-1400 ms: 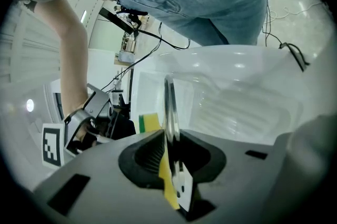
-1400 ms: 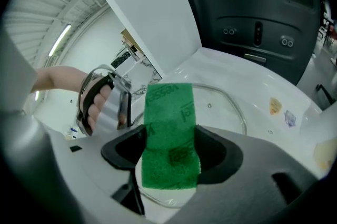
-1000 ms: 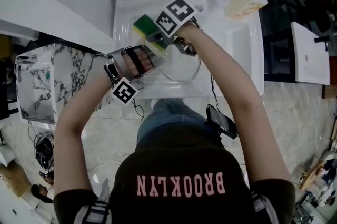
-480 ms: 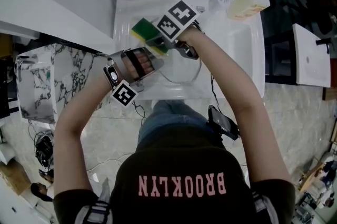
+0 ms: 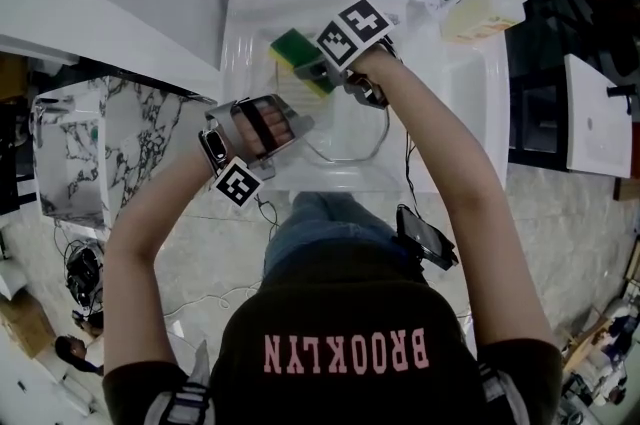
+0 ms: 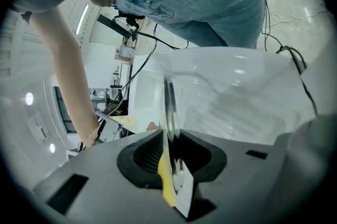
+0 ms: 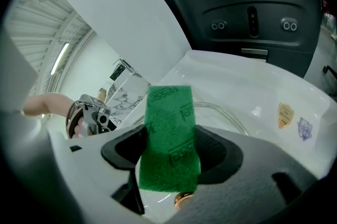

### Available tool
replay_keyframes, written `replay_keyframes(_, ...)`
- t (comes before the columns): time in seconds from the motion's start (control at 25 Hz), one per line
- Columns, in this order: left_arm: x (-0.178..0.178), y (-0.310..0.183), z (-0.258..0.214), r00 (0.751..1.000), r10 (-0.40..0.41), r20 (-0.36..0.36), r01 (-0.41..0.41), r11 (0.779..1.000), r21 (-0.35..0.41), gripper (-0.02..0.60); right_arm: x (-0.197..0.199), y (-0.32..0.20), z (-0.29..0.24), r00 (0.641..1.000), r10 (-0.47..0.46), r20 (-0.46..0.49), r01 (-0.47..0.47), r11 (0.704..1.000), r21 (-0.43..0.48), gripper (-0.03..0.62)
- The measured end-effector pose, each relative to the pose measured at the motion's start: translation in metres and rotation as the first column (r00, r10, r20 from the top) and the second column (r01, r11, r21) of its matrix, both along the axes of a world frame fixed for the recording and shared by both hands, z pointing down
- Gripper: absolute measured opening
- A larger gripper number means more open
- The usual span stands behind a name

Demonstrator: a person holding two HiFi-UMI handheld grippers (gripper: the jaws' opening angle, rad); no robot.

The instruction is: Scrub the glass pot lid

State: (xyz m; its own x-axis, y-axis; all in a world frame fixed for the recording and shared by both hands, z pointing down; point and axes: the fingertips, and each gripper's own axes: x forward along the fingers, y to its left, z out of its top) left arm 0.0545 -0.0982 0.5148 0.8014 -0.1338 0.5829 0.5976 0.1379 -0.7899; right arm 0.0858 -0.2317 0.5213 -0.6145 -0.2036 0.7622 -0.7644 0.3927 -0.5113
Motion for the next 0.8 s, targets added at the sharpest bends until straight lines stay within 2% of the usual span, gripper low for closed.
replay_keyframes(0.48,-0.006,-0.001,0.002,0.999,-0.034,0.000,0.034,0.999,-0.036,0.077,0.026,-0.015,0.022,0.996,0.079,0.042,-0.077,0.995,-0.060,0.281)
replay_keyframes(0.8,-0.022,-0.002,-0.004,0.999,-0.034,0.000,0.034,0.999,-0.040,0.077,0.038,-0.020,0.035,0.987,0.144,0.072,-0.135,0.984,-0.119,0.280)
